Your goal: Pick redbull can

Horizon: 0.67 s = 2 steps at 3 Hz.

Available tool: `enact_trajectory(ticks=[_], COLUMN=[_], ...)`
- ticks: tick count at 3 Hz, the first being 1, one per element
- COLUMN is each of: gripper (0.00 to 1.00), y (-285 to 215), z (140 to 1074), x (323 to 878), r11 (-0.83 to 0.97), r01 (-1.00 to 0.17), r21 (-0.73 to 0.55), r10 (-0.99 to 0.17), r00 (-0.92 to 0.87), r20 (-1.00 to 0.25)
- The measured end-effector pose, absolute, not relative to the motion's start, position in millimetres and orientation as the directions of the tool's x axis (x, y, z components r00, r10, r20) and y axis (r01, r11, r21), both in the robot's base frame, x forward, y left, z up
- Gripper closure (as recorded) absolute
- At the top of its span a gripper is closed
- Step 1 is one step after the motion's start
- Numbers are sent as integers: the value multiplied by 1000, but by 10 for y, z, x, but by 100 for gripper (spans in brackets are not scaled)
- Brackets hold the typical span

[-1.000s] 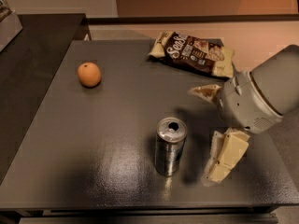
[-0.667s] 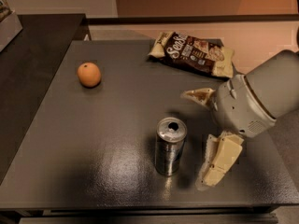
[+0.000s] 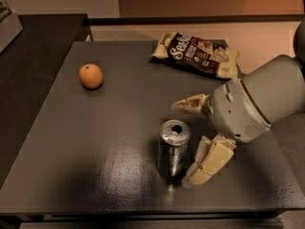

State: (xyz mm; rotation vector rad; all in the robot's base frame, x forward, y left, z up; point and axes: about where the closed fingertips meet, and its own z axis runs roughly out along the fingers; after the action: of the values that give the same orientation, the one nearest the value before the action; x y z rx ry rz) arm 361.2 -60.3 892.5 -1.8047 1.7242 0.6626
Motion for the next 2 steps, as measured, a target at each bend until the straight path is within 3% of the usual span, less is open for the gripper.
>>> enact_trajectory(ticks=[2], gripper=[64], y=[-510], z=[8979], x=[3563], r11=[-44], r01=[-998], r21=[-53], r10=[-695], r00=[69], r20=[-716])
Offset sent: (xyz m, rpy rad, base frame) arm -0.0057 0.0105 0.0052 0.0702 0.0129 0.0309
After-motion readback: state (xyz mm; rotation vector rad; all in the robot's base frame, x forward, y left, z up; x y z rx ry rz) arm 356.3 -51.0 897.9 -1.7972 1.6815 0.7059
